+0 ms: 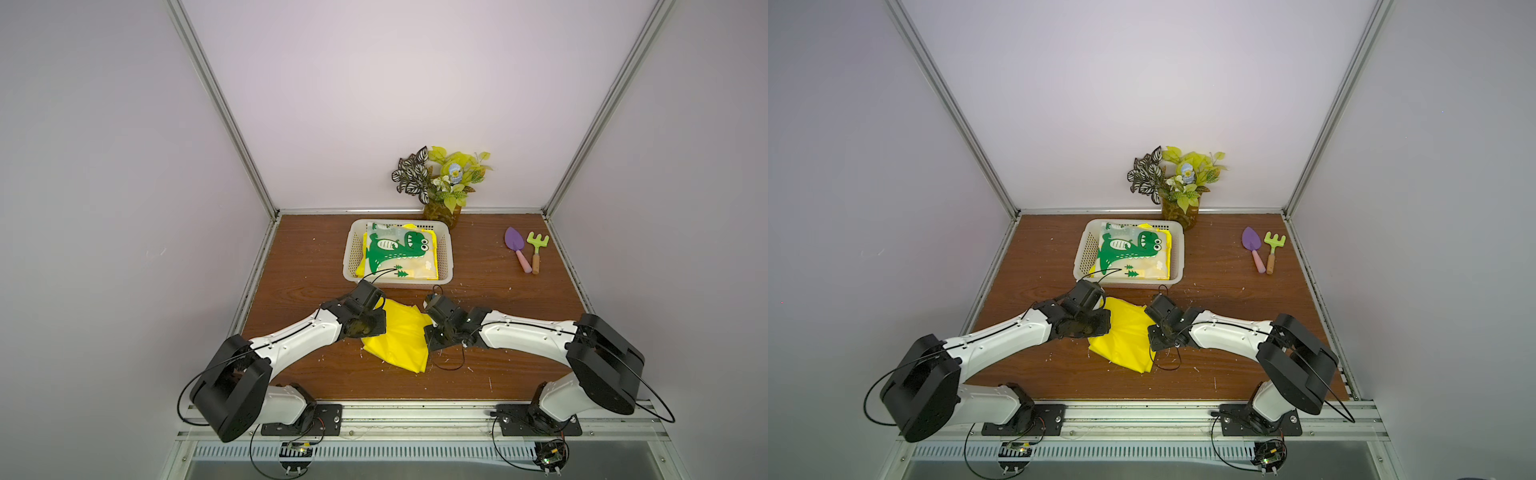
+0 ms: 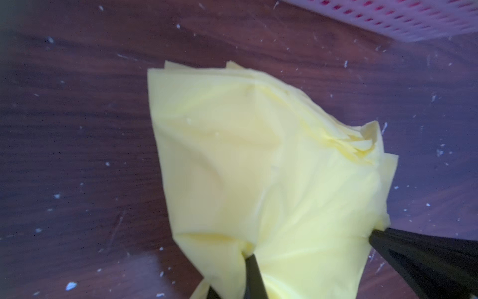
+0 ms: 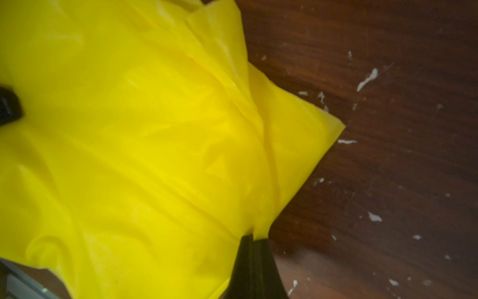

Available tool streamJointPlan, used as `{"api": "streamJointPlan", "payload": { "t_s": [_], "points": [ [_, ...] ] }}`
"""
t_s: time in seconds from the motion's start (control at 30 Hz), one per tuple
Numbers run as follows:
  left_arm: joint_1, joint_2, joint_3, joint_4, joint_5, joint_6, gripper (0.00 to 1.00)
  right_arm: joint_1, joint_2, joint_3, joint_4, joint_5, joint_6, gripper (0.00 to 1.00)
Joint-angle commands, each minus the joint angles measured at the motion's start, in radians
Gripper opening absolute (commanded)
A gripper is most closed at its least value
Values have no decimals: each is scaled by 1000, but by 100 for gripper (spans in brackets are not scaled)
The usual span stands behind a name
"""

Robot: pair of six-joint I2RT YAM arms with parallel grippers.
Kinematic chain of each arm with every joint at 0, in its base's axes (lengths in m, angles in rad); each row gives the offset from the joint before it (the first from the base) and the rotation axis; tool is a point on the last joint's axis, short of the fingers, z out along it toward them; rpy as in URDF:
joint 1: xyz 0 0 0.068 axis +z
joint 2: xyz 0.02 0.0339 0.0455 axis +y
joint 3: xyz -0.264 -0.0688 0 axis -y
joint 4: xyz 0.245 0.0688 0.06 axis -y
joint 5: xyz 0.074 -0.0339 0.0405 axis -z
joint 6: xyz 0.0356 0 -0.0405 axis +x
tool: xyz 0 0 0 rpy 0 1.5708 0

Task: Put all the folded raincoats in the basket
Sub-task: Pick up the raincoat from the center of the board.

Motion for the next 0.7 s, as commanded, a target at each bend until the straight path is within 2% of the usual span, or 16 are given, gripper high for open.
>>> {"api": "streamJointPlan", "payload": {
  "t_s": [0.0,0.67],
  "points": [
    [-9,-48,44,-62,-34,-5,0,8,-59,39,-55,31,-15,0],
    [-10,-127,228,-172,-1,-45,0,8,-207,188,-230,79,-23,0]
  ]
}}
